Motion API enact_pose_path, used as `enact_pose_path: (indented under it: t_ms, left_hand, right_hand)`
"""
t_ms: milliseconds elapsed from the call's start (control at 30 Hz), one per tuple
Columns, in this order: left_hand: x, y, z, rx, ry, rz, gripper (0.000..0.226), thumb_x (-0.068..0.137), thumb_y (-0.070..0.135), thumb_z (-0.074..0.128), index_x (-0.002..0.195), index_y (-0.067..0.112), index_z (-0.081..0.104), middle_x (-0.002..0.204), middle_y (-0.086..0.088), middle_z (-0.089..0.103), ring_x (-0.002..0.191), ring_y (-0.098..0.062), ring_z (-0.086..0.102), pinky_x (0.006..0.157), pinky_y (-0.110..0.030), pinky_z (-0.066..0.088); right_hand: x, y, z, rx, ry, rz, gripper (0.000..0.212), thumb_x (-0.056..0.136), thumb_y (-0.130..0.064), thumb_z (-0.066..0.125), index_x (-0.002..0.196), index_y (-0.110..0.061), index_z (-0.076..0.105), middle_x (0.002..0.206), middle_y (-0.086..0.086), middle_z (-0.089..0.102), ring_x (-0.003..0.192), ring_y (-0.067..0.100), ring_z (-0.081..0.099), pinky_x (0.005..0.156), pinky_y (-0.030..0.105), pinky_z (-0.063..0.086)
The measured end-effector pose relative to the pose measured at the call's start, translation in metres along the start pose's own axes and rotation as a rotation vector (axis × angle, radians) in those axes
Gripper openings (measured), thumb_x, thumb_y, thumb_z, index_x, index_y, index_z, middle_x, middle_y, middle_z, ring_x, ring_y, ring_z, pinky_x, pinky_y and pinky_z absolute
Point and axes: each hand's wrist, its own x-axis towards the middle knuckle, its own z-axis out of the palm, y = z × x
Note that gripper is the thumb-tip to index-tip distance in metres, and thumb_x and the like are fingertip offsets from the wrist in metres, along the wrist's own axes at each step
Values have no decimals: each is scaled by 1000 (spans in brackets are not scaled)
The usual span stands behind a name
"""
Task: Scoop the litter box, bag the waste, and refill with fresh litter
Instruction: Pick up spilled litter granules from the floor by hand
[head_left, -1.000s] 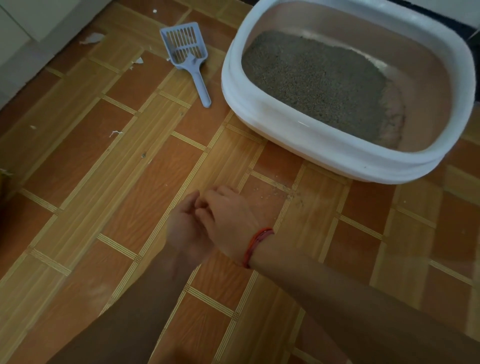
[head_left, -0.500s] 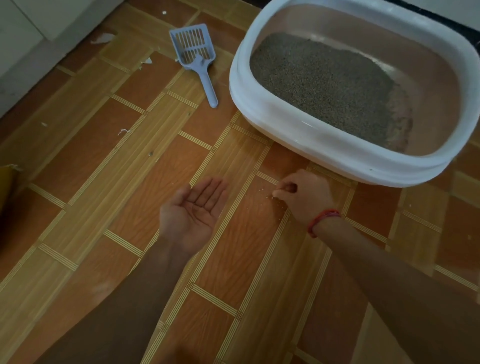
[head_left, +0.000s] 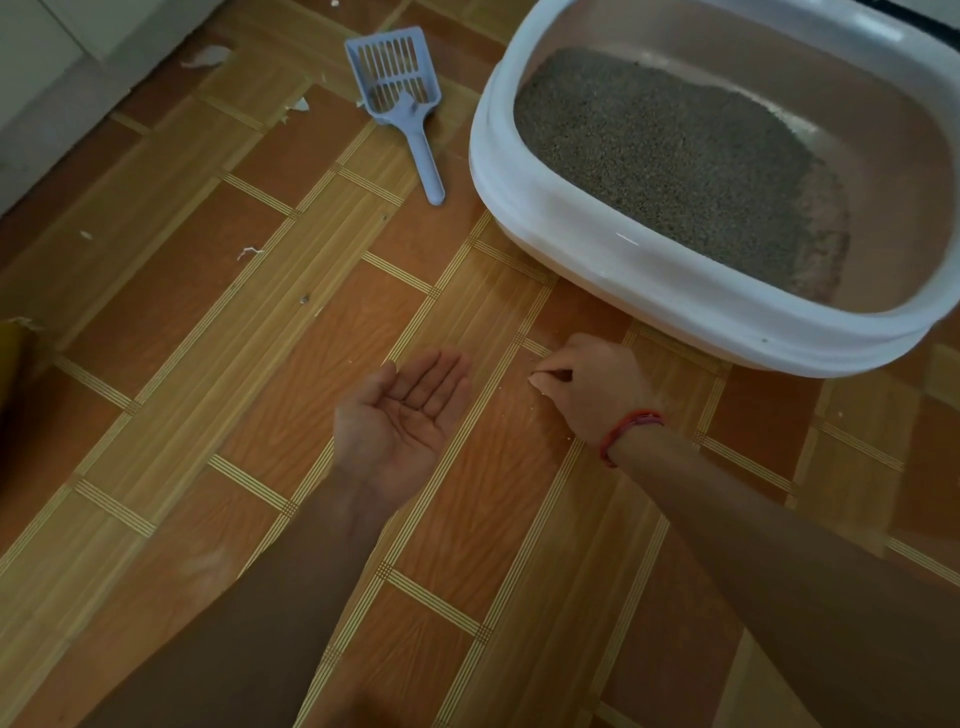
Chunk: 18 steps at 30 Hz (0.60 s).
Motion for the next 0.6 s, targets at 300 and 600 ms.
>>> enact_pose_path:
  t_ms: [300,600]
  left_hand:
    - [1,-1,-2,-7,-6,2,52,103,25,36,91,-8,74,109,-23,72,106,-35,69,86,-45,58]
    - [-2,-4,1,16,-58,11,54,102,25,34,87,-7,75,100,-22,73,97,-32,72,85,-40,60]
  right_hand:
    - [1,-3,5,-105,-31,-40,24,96,-24,50,80,-24,68,85,-8,52,74,12,56,63,26,49]
    - [-24,-60,1,145,47,-160,11,96,-34,51,89,-29,58,87,-14,49,77,4,49,71,22,42]
